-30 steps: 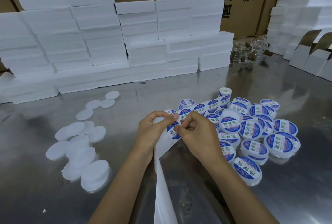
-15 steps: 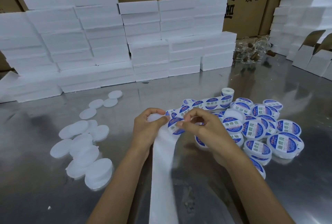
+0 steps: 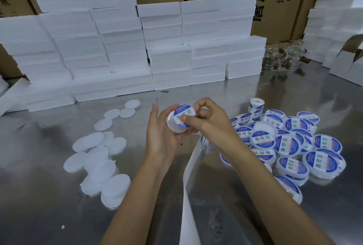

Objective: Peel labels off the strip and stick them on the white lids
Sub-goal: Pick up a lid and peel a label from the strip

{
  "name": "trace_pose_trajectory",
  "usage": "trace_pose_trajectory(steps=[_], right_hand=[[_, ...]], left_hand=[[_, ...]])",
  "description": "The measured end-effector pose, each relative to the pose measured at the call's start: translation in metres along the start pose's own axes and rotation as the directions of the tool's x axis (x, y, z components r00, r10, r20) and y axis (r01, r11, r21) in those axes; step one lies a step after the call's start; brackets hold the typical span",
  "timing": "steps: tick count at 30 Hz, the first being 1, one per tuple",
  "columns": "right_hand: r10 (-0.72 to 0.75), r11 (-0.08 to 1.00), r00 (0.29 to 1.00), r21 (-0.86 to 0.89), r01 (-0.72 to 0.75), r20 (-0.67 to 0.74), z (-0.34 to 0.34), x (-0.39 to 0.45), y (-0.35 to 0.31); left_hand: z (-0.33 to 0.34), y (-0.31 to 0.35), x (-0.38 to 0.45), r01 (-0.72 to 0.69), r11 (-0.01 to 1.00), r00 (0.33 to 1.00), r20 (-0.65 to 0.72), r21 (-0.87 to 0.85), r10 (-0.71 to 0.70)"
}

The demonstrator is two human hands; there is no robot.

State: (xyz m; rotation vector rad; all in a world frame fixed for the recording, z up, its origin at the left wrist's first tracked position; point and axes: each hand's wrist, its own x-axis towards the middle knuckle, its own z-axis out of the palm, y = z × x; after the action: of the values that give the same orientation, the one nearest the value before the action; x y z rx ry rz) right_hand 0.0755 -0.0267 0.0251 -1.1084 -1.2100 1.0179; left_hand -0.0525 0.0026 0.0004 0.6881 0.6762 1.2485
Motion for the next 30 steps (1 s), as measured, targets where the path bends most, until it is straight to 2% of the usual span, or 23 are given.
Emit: trace_pose_trajectory(steps=[18, 23, 30], right_hand=[[-0.183, 0.944, 0.971, -0.305, 0.129, -0.156, 0.012, 0.009, 0.028], [-0.29, 0.813, 0.933, -0.568, 0.124, -0.212, 0.005, 0.003, 0.032], [-0.352, 0.607, 0.929, -0.783, 0.133, -0.114, 0.008, -0.002, 0.035]], left_hand=[[0.014, -0.003, -0.005, -0.088, 0.987, 0.995, 0.066, 0.137, 0.08], [0.015, 0.0, -0.008, -0.079, 0.996, 0.996, 0.035, 0.028, 0.078], [0.021, 0.0, -0.012, -0.033, 0.996, 0.996, 0.078, -0.088, 0.04]])
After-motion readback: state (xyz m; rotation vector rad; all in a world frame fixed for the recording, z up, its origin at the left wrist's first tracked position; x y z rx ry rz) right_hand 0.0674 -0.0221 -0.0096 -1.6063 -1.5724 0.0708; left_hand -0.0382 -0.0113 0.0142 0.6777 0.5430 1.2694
